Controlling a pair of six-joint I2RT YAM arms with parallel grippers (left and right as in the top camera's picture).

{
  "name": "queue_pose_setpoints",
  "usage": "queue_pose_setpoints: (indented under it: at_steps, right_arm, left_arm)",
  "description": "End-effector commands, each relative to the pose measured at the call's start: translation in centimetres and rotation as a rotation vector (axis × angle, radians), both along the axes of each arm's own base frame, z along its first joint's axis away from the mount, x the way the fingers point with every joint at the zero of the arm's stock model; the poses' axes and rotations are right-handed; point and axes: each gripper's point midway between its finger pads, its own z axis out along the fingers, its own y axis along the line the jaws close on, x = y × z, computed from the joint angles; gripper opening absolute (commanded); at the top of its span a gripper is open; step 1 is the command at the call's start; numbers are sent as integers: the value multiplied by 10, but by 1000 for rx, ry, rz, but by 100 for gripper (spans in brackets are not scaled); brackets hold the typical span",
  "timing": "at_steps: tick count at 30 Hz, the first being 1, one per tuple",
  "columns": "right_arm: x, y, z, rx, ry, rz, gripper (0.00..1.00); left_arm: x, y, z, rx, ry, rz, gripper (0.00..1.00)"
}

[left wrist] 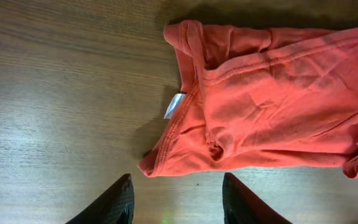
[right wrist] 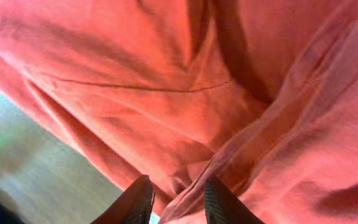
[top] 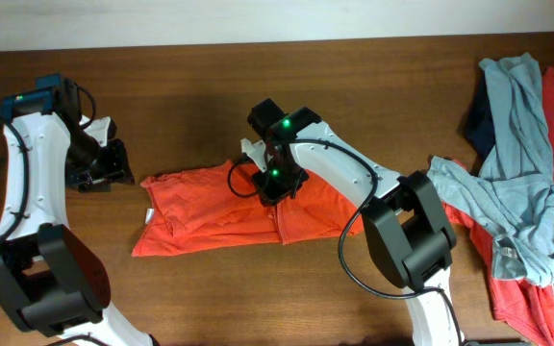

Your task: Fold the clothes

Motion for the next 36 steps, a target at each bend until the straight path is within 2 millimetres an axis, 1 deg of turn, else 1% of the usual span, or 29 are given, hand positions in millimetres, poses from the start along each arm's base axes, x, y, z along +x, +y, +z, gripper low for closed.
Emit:
queue_pose_setpoints:
  at_steps: [1,4,5,6,7,9,10,11,12,14,15,17,18,19,20,21,23,24,26,33,36]
  right_arm:
    - [9,-3,11,2,-37,38,33]
    - [36,-30,38,-97,-135,-72,33]
    - [47,-43,52,-136,-181,-131,34]
    - [54,-51,61,-159,-210,-170,35]
    - [67,-69,82,-190,-261,-243,38]
    - [77,-90,101,-197,-290,-306,44]
    - [79,-103,109,-196,-285,-335,52]
    - [78,-113,113,-197,-269,-356,59]
    - [76,-127,113,-202,-235,-385,63]
    - [71,-153,110,-232,-178,-423,63]
    - [70,-161,108,-243,-160,-439,63]
    - [68,-183,105,-262,-121,-483,63]
    - [68,-188,105,-265,-114,-495,63]
    - [67,-197,105,-271,-102,-516,63]
    - [68,-202,105,-273,-99,-527,63]
    - [69,-206,105,-274,-97,-538,63]
    - [69,-211,105,-275,-95,-548,63]
    - [70,-212,105,-276,-94,-551,63]
    - [70,-213,105,-276,-95,-553,64]
    - [70,-213,105,-276,-94,-550,64]
    - [70,-213,105,-276,-94,-550,64]
  left_arm:
    - [3,0,4,-13,-23,6,46]
    - [3,0,4,-13,-23,6,47]
    - [3,0,4,-13,-23,6,47]
    - [3,0,4,-13,-23,6,49]
    - [3,0,4,-13,-22,6,50]
    - [2,0,4,-14,-18,6,57]
    - [1,0,4,-14,-16,6,59]
    - [1,0,2,-15,-15,6,62]
    - [1,0,0,-15,-15,6,64]
    - [1,-1,-7,-16,-12,5,68]
    - [0,-2,-9,-22,-10,-2,68]
    - [-2,-10,-19,-72,-12,-45,70]
    - [-4,-15,-25,-95,-13,-60,70]
    - [-5,-20,-34,-125,-21,-83,72]
    - [-5,-23,-39,-141,-26,-96,73]
    - [-6,-27,-46,-164,-34,-120,76]
    - [-5,-28,-58,-168,-49,-137,76]
    - [-5,-28,-61,-168,-54,-138,78]
    - [-3,-28,-68,-162,-68,-142,80]
    - [-3,-28,-92,-166,-67,-165,80]
    - [-5,-34,-102,-202,-48,-175,79]
